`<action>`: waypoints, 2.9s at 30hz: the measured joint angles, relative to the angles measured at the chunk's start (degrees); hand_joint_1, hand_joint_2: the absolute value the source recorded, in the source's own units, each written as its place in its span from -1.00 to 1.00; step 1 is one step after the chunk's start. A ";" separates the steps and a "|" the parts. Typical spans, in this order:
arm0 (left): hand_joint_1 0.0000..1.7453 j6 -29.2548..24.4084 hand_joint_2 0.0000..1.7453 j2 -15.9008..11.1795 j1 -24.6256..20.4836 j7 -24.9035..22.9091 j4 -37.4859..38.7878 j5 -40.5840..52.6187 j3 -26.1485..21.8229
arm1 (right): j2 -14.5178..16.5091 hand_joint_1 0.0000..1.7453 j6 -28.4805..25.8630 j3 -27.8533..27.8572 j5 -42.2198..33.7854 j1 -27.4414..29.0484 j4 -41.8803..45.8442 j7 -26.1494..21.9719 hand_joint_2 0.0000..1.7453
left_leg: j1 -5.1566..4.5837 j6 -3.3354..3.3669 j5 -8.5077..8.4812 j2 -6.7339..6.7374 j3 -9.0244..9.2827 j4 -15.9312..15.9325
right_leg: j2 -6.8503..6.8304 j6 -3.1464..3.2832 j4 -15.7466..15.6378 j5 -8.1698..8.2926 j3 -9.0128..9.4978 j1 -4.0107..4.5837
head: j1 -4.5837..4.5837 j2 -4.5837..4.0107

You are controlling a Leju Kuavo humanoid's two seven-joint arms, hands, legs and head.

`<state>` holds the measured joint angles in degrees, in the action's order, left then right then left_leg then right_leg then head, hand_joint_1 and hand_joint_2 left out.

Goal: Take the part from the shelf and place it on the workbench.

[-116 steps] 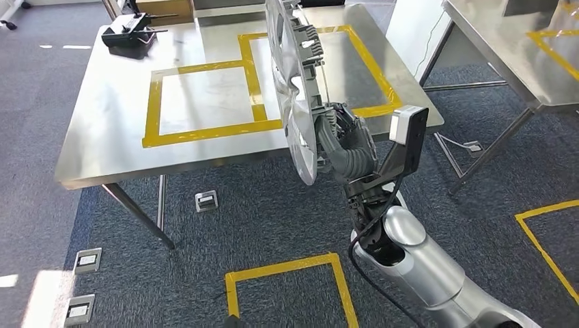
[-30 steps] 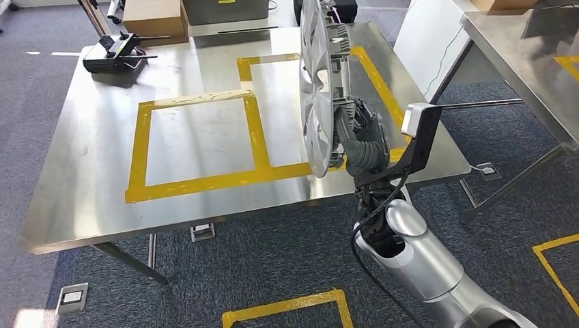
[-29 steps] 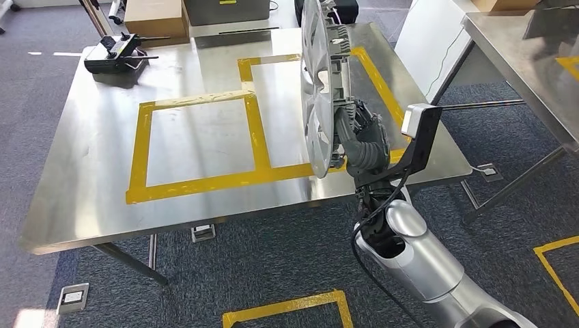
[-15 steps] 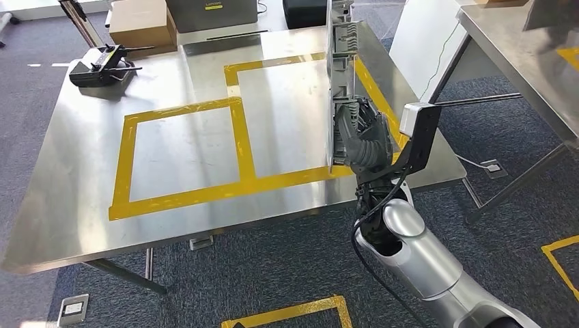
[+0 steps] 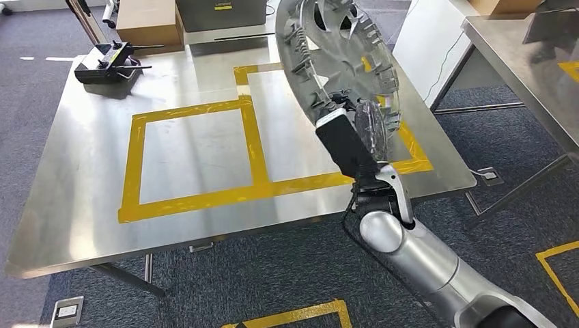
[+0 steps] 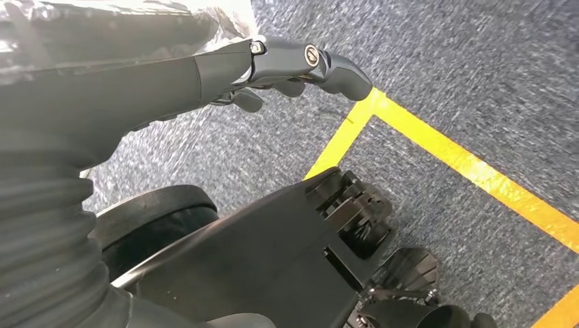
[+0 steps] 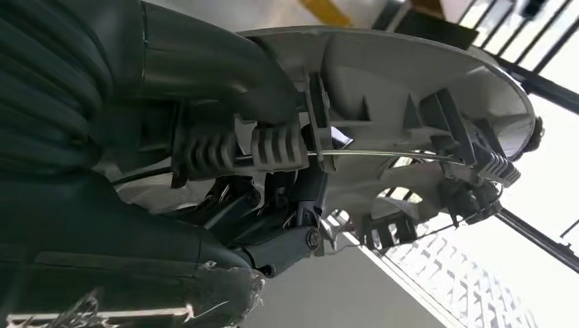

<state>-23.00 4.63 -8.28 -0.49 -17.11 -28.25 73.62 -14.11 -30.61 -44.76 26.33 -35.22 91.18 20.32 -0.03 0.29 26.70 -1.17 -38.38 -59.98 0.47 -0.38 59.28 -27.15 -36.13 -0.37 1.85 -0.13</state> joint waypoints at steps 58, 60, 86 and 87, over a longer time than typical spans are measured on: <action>-1.00 -0.34 0.00 0.77 0.33 0.88 -0.07 5.08 0.30 | 1.80 -1.00 33.33 -14.19 20.95 -2.76 -22.53 15.61 -1.00 | 0.09 -0.02 -0.26 0.02 0.36 0.30 | -0.01 -0.32 -0.15 0.16 0.16 0.12 | -0.03 0.00; -1.00 -0.36 -1.00 0.80 0.35 0.91 -0.07 5.07 0.30 | 1.83 -1.00 33.18 -14.19 20.74 -2.67 -22.81 15.52 -1.00 | 0.09 -0.02 -0.26 0.02 0.38 0.30 | -0.01 -0.32 -0.15 0.16 0.17 0.12 | -0.03 0.00; -1.00 -4.56 -1.00 0.69 2.45 9.04 -0.03 -0.43 -2.78 | 1.50 -1.00 2.41 -3.68 -20.12 9.75 8.61 -19.82 -1.00 | 0.09 -0.18 -0.09 0.06 0.94 0.40 | 0.05 -0.15 -0.20 -0.02 0.62 0.12 | -0.04 0.00; -1.00 -4.56 -1.00 0.67 2.46 8.99 -0.03 -0.58 -3.00 | 1.33 -1.00 2.18 -3.39 -21.14 10.30 10.68 -20.85 -1.00 | 0.09 -0.17 -0.07 0.06 1.00 0.40 | 0.04 -0.16 -0.20 -0.05 0.69 0.12 | -0.03 0.00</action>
<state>-27.56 5.29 -5.82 8.50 -17.14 -28.84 70.62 -12.78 -28.43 -48.15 5.18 -24.91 101.86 -0.52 0.06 0.12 26.63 -1.11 -37.38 -59.58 0.51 -0.53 59.08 -27.20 -35.44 -0.25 1.81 -0.13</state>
